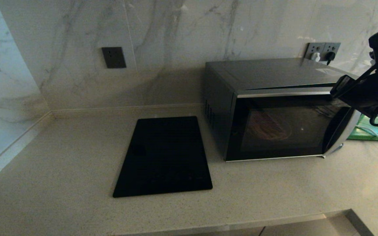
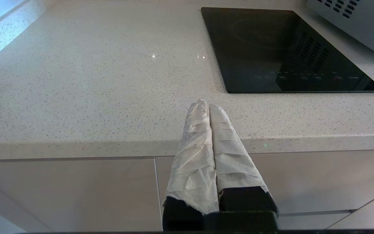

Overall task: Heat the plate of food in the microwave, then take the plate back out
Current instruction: Close the microwave oven

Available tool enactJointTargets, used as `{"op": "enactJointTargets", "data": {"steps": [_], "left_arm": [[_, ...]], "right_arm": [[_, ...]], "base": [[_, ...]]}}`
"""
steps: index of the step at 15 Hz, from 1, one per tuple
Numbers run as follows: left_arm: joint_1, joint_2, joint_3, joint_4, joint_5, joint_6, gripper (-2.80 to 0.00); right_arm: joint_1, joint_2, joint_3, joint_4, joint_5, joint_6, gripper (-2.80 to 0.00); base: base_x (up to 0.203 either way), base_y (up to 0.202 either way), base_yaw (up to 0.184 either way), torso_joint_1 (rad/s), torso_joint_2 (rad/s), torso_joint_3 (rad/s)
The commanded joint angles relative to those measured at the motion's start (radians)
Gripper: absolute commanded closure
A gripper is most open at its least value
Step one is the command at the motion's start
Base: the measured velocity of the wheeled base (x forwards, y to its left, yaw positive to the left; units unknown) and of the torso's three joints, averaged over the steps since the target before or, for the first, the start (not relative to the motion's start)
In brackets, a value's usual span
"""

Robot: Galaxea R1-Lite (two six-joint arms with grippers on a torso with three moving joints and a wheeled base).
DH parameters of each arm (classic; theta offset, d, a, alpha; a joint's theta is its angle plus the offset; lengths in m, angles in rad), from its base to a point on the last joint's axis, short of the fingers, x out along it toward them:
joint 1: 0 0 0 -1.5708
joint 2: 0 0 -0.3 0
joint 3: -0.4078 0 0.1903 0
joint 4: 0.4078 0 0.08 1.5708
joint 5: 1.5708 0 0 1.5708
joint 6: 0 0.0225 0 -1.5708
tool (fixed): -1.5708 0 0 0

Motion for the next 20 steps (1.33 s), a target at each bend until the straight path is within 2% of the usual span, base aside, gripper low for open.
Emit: {"op": "enactJointTargets", "data": {"steps": [1, 9, 12, 20], "left_arm": [[0.000, 0.000, 0.000, -0.001, 0.000, -0.001, 0.00], [0.000, 0.002, 0.000, -0.001, 0.000, -0.001, 0.00], [0.000, 0.000, 0.000, -0.001, 0.000, -0.001, 0.00], [0.000, 0.001, 0.000, -0.001, 0.000, -0.001, 0.00]], "right_arm": [[-0.002, 0.007, 0.021, -0.038, 0.029, 0.003, 0.00], [-0.005, 0.026, 0.024, -0.098, 0.087, 0.003, 0.00], [-0.012, 0.032, 0.028, -0.129, 0.131, 0.003, 0.00], [-0.011, 0.037, 0.044, -0.134, 0.157, 0.007, 0.00]], "base": [[0.000, 0.000, 0.000, 0.000, 0.00, 0.000], [0.000, 0.000, 0.000, 0.000, 0.00, 0.000], [0.000, 0.000, 0.000, 0.000, 0.00, 0.000], [0.000, 0.000, 0.000, 0.000, 0.00, 0.000]]}}
